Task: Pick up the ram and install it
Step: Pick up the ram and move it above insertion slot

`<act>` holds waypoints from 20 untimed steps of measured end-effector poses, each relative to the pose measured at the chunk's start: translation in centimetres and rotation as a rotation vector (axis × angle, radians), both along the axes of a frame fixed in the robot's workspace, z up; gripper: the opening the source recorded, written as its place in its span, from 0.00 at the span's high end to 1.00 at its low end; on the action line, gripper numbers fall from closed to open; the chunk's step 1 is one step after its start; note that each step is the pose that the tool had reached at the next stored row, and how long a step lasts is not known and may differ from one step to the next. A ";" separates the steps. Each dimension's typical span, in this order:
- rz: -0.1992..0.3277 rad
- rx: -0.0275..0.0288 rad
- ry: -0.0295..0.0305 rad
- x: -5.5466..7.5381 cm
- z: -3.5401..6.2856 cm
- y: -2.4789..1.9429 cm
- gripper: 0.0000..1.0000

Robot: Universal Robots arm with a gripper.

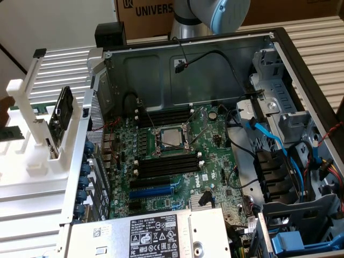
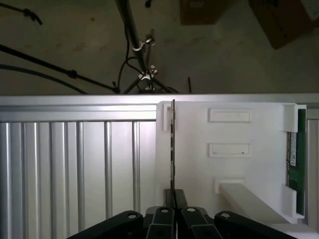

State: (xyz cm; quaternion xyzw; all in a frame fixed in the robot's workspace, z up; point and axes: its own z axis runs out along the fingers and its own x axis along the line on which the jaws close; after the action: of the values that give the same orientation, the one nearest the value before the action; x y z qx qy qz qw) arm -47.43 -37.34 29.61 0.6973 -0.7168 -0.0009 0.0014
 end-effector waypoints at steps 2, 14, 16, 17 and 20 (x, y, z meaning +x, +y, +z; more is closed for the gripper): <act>-0.001 0.0001 -0.0002 0.0 0.69 0.00 0.88; -0.002 -0.0308 -0.0006 0.0 2.23 0.05 0.88; -0.002 -0.0386 -0.0006 0.0 2.74 0.05 0.88; -0.002 -0.0430 -0.0009 0.0 2.96 0.05 0.88; -0.002 -0.0554 -0.0016 0.1 3.58 0.04 0.88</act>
State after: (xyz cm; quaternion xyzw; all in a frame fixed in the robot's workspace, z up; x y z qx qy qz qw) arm -47.37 -37.30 33.19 0.6963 -0.7172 0.0195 0.0202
